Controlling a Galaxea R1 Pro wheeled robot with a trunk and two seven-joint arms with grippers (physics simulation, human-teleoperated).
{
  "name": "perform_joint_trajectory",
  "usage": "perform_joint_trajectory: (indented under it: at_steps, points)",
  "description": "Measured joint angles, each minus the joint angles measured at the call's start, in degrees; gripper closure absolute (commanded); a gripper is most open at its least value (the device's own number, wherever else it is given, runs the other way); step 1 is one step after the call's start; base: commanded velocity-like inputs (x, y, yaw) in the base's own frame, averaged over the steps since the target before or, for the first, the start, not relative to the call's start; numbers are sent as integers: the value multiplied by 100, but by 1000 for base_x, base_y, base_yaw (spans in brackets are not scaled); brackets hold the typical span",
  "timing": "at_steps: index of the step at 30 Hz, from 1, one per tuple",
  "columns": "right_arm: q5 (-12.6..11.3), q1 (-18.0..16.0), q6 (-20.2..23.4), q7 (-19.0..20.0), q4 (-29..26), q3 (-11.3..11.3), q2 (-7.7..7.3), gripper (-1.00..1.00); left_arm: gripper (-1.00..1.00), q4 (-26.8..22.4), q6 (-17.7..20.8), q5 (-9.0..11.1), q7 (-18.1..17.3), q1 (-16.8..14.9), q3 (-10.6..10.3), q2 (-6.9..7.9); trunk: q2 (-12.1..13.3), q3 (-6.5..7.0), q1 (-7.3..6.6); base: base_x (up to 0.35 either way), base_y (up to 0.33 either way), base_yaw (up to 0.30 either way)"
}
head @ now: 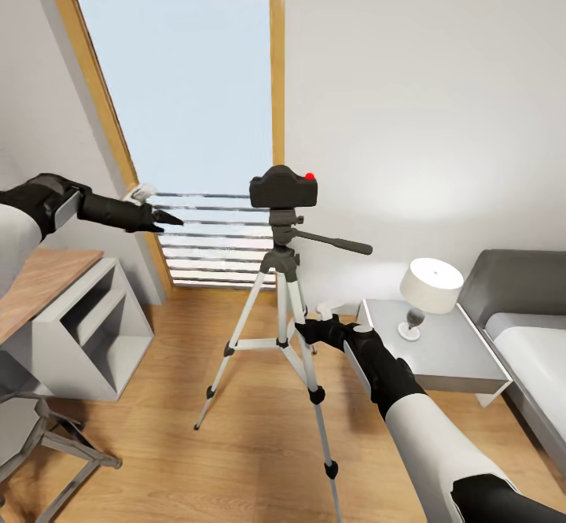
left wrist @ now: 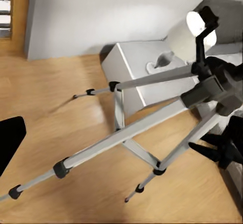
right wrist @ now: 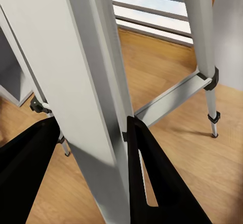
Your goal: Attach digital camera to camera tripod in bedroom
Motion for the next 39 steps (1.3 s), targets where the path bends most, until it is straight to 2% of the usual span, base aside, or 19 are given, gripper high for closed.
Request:
perform_joint_trajectory:
  at_steps: [4,7,8,14,15,18,22,23,24,25,28,30,31,35,38,39]
  points:
    - [1,0,4,-1,-2,0,0,100,-100,2,87,-11,171,378,1,32,0,0,0,0,0,0]
    - [1,0,6,0,-3,0,0,100,-100,3,114,-12,427,664,0,41,0,0,0,0,0,0]
    - [-1,0,3,-2,-1,1,0,100,-100,8,123,-12,659,859,-20,43,-1,-1,-1,0,0,0]
    - [0,0,7,-2,-4,1,0,100,-100,20,131,64,1404,1535,7,42,0,0,0,0,0,0]
    - [0,0,4,-2,1,1,0,100,-100,21,129,116,1611,1786,3,40,-1,-1,-1,0,0,0]
    - [-2,0,7,-2,-4,1,0,100,-100,15,86,283,1892,2249,14,39,0,-1,0,0,0,0]
    - [-1,0,7,-3,-4,1,0,100,-100,15,-189,719,2241,2908,23,35,0,-1,0,0,0,0]
    - [3,0,7,-6,0,2,1,100,-100,19,-416,1060,2419,3233,51,31,-2,0,-1,0,0,0]
    - [0,-1,9,-4,-9,2,3,100,-100,23,-564,1248,2516,3464,13,29,1,-1,0,0,0,0]
    - [4,0,8,-13,-1,2,4,100,-100,24,-853,1703,2708,3792,55,24,-2,0,-1,0,0,0]
    - [2,0,17,-11,-11,3,4,100,-100,28,-1412,2397,2986,4413,31,14,0,-1,0,0,0,0]
    - [4,0,20,-15,-13,3,5,100,-100,29,-1781,2948,3186,4794,35,8,-1,-1,0,0,0,0]
    - [4,0,18,-17,-10,3,6,100,-100,28,-2149,3531,3376,5126,56,-5,-1,0,0,0,0,0]
    - [4,0,24,-20,-14,4,8,100,-100,32,-2882,4588,3727,5740,47,-79,-1,-1,0,0,0,0]
    - [4,0,24,-20,-15,4,8,100,-100,35,-3313,5171,4028,6076,52,-150,-1,-1,0,0,0,0]
    - [4,0,24,-21,-15,4,8,100,-100,37,-3503,5441,4285,6246,46,-201,-1,-1,0,0,0,0]
